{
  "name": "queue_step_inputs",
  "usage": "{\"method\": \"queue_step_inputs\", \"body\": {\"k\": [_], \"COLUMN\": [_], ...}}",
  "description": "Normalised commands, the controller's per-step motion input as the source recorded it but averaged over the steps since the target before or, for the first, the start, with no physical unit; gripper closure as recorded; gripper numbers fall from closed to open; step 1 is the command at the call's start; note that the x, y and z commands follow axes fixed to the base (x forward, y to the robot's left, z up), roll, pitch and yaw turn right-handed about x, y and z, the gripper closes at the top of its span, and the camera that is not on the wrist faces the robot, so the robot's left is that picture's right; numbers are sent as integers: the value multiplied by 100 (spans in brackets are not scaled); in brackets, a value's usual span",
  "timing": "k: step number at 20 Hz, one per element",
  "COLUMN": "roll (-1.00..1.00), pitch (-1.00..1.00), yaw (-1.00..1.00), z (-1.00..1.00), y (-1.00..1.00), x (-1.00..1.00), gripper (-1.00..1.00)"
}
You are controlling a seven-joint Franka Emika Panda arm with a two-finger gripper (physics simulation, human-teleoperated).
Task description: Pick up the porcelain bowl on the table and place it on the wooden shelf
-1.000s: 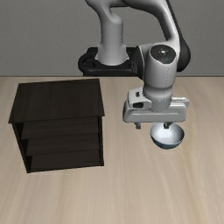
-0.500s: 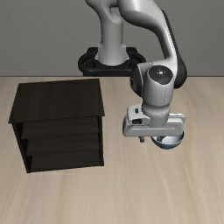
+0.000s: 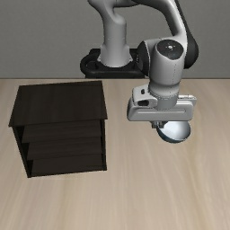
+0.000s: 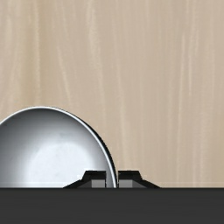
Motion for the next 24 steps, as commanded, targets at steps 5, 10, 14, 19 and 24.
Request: {"method": "queue_step_inputs", "body": {"k": [5, 10, 14, 19, 24], "roll": [0, 0, 0, 0, 0], "pitch": [0, 0, 0, 0, 0], "yaw": [0, 0, 0, 0, 0], "z": [100, 100, 100, 100, 40], "y": [0, 0, 0, 0, -60], "x": [0, 0, 0, 0, 0], "gripper": [100, 100, 100, 100, 100]}}
